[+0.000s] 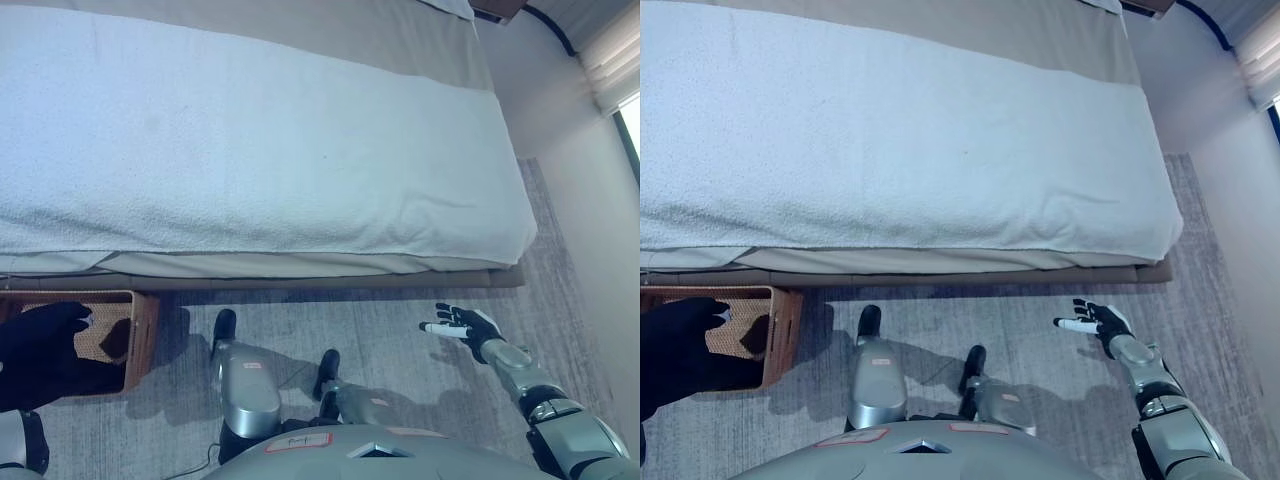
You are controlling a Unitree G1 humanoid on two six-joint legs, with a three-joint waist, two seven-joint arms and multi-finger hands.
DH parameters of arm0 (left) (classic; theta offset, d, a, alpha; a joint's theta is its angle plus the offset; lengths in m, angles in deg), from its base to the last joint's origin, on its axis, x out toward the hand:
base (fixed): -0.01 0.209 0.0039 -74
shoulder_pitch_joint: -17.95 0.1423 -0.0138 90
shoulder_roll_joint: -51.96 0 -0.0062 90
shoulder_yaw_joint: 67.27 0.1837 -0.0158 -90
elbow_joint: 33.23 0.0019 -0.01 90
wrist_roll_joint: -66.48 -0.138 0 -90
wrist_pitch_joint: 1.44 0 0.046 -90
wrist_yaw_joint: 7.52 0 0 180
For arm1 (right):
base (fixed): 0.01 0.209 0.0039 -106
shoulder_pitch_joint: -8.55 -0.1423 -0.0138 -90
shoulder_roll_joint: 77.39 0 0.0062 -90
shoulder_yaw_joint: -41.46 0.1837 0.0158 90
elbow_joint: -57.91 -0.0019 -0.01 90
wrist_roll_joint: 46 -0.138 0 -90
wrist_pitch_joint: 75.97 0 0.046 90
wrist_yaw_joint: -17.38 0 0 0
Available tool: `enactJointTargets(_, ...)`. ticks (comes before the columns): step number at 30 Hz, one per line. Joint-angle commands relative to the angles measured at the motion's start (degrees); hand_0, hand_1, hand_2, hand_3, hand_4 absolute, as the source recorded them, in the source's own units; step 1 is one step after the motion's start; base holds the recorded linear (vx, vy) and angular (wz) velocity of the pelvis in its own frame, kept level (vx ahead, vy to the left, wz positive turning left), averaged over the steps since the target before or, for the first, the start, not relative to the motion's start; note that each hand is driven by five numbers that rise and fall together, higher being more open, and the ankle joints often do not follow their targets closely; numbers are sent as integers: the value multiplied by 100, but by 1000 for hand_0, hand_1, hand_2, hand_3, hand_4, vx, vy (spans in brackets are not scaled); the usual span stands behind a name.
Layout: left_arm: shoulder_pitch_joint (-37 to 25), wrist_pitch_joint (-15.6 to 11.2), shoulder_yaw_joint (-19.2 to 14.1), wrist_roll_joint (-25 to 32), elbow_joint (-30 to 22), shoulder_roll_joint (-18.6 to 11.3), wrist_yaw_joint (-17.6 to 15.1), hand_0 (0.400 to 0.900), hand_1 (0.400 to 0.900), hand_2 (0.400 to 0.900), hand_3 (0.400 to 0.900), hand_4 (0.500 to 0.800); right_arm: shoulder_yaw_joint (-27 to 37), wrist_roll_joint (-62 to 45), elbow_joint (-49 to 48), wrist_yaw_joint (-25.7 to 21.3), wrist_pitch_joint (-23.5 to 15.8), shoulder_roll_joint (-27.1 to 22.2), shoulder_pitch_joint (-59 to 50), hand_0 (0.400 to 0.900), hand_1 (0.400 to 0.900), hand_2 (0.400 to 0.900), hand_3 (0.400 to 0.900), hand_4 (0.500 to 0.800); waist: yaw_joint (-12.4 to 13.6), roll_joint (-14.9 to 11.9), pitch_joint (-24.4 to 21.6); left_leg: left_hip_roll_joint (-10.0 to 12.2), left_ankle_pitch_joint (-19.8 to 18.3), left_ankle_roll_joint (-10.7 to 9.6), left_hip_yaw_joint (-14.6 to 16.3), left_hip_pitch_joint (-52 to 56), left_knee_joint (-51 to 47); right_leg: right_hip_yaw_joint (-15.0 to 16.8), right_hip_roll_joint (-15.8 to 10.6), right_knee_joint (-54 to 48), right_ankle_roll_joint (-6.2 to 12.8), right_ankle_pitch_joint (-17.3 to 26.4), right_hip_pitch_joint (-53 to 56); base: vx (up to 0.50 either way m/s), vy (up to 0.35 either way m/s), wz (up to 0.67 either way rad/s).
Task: Put the clothes on the bed into the basket.
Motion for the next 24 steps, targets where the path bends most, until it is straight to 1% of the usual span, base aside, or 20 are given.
enactJointTargets(1,348,-60,80,311,184,-733,-222,900,900,900,900,800,373,-40,-89,-90,-89,-593,-17,900,900,900,900,800,125,45,-175,257,438,-61,-547,-464,81,52,-415,627,479,-527,385,0,0,0)
enactJointTargets(8,293,-139,120,462,45,-670,-216,900,900,900,900,800,399,-39,-34,-70,-65,-591,10,900,900,900,900,800,139,57,-221,235,468,-66,-539,-494,65,14,-427,605,476,-532,412,1,1,1)
enactJointTargets(13,140,-224,308,530,-157,-557,-236,900,900,900,900,800,418,-44,29,-68,-75,-590,33,900,900,900,900,800,126,80,-215,221,484,-66,-549,-503,49,1,-433,596,472,-528,414,0,0,0)
enactJointTargets(24,-46,-304,566,580,-331,-389,-236,900,900,900,900,800,508,-73,75,-92,-87,-592,61,900,900,900,900,800,78,124,-237,192,470,-66,-528,-457,42,3,-475,592,475,-532,437,0,0,0)
